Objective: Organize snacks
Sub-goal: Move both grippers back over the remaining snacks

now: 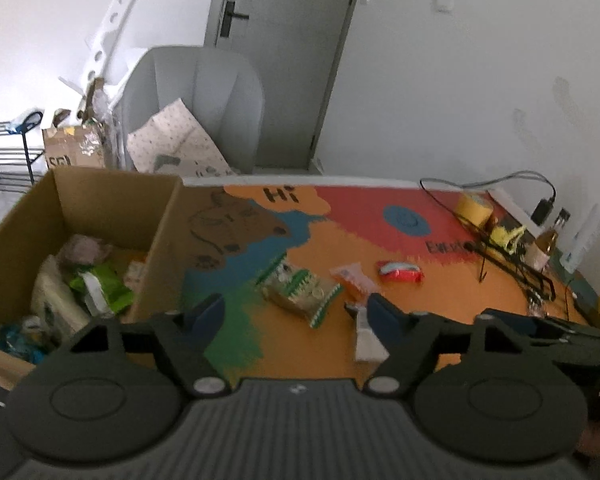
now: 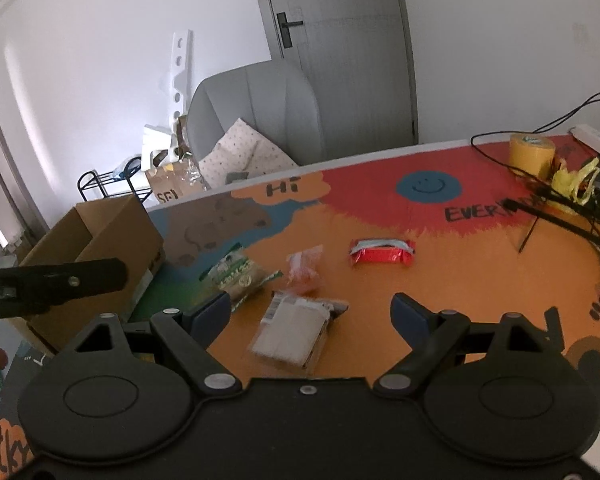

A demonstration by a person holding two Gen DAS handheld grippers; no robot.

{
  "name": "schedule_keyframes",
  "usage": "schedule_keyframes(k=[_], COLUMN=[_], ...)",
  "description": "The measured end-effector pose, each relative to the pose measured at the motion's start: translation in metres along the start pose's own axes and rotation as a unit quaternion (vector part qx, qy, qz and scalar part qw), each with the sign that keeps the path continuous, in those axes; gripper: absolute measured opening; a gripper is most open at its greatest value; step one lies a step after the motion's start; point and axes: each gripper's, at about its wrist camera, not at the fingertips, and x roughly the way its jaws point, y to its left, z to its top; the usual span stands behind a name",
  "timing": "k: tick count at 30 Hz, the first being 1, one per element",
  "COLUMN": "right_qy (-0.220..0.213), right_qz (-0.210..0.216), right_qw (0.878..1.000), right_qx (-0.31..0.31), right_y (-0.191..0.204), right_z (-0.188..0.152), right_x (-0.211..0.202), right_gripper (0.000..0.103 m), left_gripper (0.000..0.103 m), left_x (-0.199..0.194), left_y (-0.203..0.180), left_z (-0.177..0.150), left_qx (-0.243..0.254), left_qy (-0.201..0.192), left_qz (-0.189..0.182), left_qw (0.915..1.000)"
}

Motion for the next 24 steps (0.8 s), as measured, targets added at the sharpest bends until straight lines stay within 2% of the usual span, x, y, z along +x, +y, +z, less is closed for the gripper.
schedule_keyframes(k=[5, 14, 19, 24], right_qy=[0.012, 0.037, 0.052, 0.057], right_qz=[-0.007, -0.01, -0.011, -0.006], right_qw=[1.0, 0.999, 0.999, 0.998], right_qx=[-0.005, 0.002, 0.006, 0.006], right_y=[0.003, 0.002, 0.0, -0.001], right_z=[-0.005, -0.017, -0.021, -0.023], right_x=[0.008, 0.033, 0.048, 0.058], right_gripper=[0.087, 0.086, 0.079, 0.078], left_gripper=[0.064, 0.064, 0.064, 0.064], left_x=[0.013, 0.031, 0.039, 0.046], left_y=[-0.003, -0.007, -0.007, -0.006], left_z=[-0.004, -0.009, -0.011, -0.012], left_qx=[0.002, 0.003, -0.001, -0.005], left_qy=[0.019, 0.03, 0.034, 0.035], left_qz=[0.013, 0.029, 0.035, 0.035], left_qw=[0.9997, 0.9991, 0.9988, 0.9988])
